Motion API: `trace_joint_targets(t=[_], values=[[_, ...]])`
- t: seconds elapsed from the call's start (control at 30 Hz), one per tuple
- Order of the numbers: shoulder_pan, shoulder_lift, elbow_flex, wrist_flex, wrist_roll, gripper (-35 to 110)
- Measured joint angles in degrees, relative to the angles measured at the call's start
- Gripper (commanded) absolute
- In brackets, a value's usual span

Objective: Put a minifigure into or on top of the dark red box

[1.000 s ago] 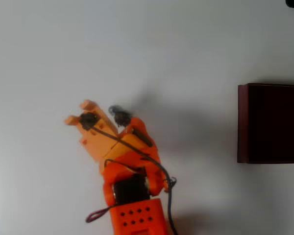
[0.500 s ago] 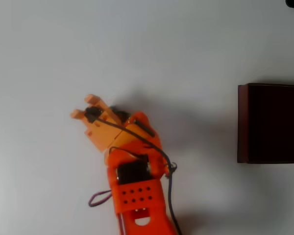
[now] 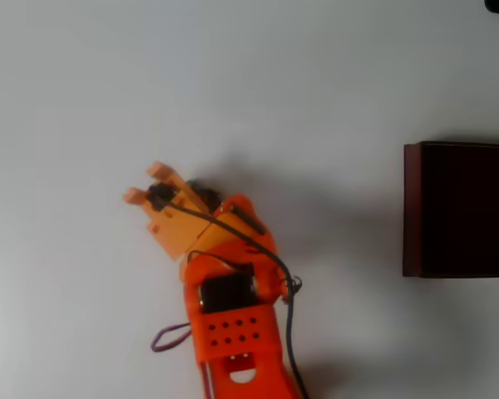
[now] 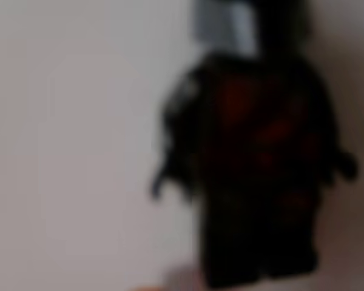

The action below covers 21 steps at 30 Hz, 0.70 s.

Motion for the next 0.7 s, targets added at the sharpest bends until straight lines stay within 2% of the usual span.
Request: trace_joint_targets(t=[0.7], values=[[-1.23, -7.38, -6.33, 3.96, -1.76, 17]])
